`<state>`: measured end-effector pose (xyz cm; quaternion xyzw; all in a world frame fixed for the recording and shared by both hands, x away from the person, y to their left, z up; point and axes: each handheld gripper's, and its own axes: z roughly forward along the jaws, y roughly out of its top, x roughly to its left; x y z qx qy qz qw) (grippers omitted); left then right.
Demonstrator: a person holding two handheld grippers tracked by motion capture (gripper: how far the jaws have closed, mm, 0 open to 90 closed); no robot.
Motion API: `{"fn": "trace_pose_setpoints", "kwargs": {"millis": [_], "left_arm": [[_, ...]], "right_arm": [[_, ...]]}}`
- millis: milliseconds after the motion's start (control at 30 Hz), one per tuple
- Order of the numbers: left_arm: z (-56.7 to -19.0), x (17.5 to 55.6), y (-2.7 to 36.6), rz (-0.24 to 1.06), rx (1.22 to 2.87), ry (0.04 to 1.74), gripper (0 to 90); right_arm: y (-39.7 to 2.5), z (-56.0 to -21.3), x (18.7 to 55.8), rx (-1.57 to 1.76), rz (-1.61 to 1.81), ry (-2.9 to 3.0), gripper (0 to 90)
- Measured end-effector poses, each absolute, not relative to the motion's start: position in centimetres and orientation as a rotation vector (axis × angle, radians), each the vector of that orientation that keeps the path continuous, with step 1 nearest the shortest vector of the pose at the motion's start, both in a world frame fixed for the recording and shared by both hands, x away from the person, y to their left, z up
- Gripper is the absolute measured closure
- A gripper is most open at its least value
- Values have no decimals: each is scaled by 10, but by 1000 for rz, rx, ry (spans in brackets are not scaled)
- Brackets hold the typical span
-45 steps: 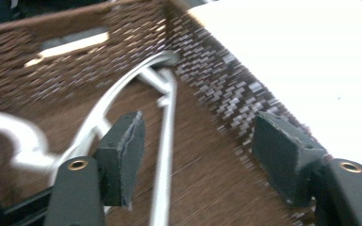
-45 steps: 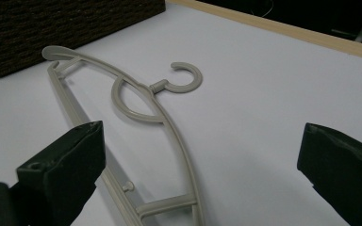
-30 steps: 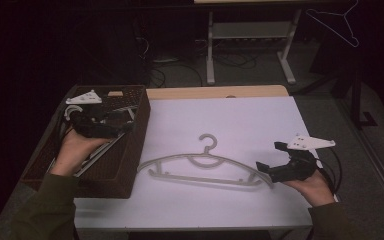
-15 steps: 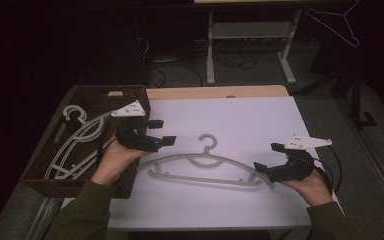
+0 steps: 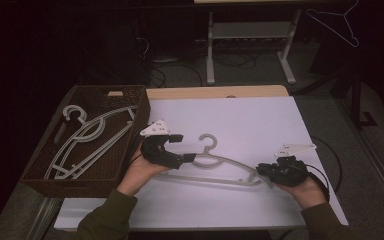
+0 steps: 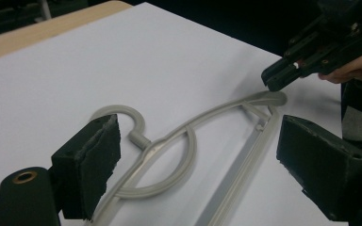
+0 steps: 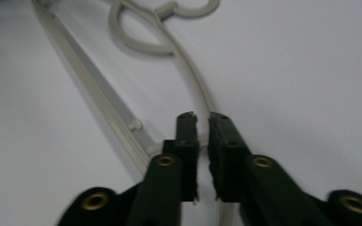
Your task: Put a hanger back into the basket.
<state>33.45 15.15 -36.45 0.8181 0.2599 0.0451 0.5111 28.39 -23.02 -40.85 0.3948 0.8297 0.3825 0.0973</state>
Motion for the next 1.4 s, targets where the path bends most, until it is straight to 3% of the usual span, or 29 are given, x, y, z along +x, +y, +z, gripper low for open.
{"fn": "trace_pose_setpoints", "kwargs": {"millis": [67,667,1400], "left_arm": [[-371,336,152,114,1979,629,140],[-390,340,157,93,1999,678,146],[-397,348,158,96,2031,703,165]], "right_arm": [[-228,-413,285,1188,1099,2494,893],[-231,-425,292,1201,882,2542,896],[-268,-427,360,1293,784,2341,893]]}}
